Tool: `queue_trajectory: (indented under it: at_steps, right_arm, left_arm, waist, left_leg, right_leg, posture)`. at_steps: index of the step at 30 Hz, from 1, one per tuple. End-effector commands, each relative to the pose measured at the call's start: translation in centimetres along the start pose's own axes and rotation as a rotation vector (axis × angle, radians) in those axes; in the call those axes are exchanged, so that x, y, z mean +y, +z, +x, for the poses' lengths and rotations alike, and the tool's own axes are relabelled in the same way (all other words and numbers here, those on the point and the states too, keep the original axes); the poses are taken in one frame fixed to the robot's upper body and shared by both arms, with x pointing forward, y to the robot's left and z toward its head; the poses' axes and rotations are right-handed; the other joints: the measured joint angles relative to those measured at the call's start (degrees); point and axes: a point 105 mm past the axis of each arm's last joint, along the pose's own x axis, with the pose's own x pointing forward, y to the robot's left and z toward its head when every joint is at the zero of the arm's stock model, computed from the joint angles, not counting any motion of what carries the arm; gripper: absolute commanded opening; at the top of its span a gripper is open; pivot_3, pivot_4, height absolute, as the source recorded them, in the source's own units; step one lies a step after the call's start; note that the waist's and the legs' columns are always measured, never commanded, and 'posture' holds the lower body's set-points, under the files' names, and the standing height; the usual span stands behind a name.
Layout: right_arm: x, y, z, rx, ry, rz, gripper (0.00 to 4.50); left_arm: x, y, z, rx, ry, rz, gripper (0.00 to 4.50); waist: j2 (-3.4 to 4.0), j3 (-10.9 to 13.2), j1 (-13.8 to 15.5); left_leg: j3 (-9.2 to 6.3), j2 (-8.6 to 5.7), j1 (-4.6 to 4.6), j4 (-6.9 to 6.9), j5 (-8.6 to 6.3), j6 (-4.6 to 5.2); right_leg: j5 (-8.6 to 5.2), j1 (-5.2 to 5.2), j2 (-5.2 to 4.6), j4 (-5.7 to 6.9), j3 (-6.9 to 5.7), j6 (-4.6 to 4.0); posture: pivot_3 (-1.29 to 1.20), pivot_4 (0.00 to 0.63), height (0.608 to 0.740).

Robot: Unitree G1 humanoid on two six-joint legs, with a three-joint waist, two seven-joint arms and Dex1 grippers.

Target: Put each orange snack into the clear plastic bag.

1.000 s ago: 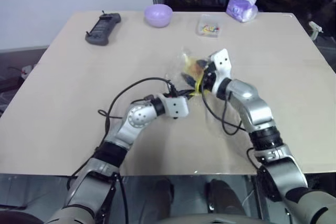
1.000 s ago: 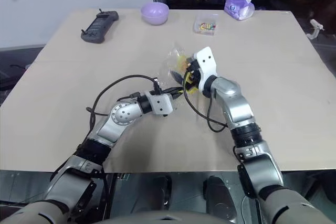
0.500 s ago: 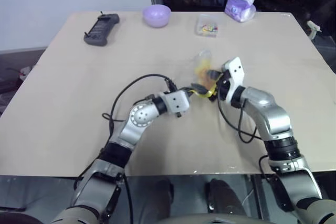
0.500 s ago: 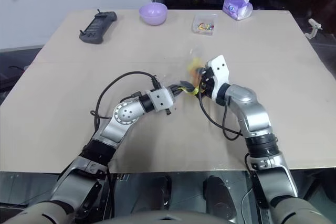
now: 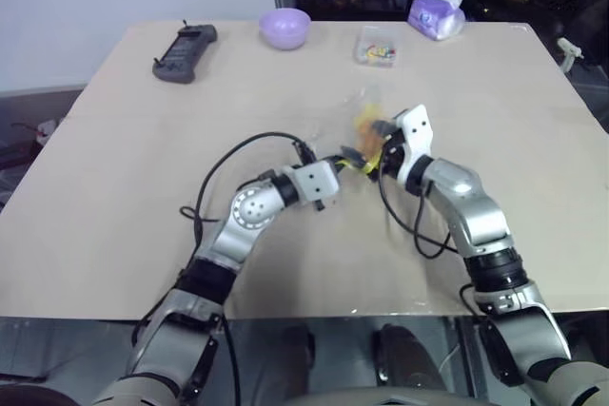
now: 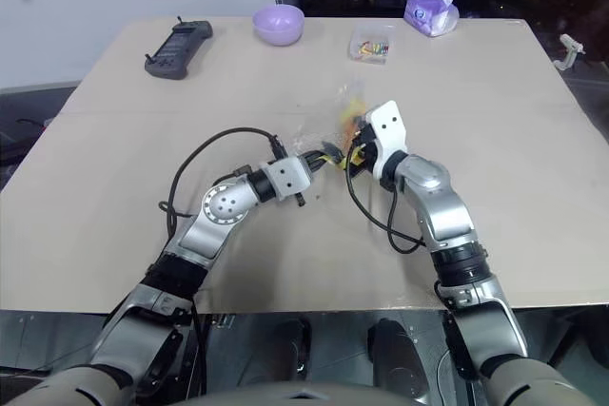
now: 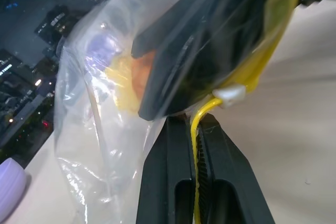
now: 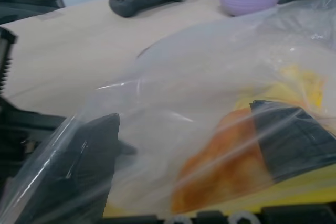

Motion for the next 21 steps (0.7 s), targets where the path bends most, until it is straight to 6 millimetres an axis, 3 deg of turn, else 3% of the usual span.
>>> queue_trajectory:
  at_steps: [1, 11, 16, 21]
  right_arm:
    - [0.8, -0.2, 0.4, 0.005, 0.018, -0.003, 4.3]
    - [1.6, 0.0, 0.5, -0.008, 0.054, 0.016, 4.3]
    - [1.6, -0.1, 0.6, -0.001, 0.053, 0.008, 1.94]
    - [2.0, -0.2, 0.6, 0.01, 0.069, 0.008, 1.94]
  left_arm:
    - [1.6, 2.4, 0.2, -0.099, 0.061, 0.024, 0.0]
    - [1.7, 2.4, 0.1, -0.095, 0.059, 0.026, 0.0]
    - [1.6, 2.4, 0.1, -0.094, 0.057, 0.025, 0.0]
    - [1.6, 2.3, 0.1, -0.093, 0.054, 0.024, 0.0]
  waist:
    - [0.0, 0.0, 0.0]
    - [0.0, 0.0, 0.0]
    - [0.0, 0.0, 0.0]
    - [0.0, 0.0, 0.0]
  left_leg:
    - [0.0, 0.0, 0.0, 0.0, 0.0, 0.0]
    - [0.0, 0.0, 0.0, 0.0, 0.0, 0.0]
    - [0.0, 0.0, 0.0, 0.0, 0.0, 0.0]
    - [0.0, 0.0, 0.0, 0.0, 0.0, 0.0]
  right_leg:
    - [0.0, 0.0, 0.0, 0.0, 0.0, 0.0]
    - [0.0, 0.0, 0.0, 0.0, 0.0, 0.0]
    - [0.0, 0.0, 0.0, 0.0, 0.0, 0.0]
    - [0.0, 0.0, 0.0, 0.0, 0.0, 0.0]
  posture:
    - [0.0, 0.15, 0.736]
    - [0.0, 0.15, 0.736]
    - [0.0, 0.15, 0.736]
    - [0.0, 0.15, 0.736]
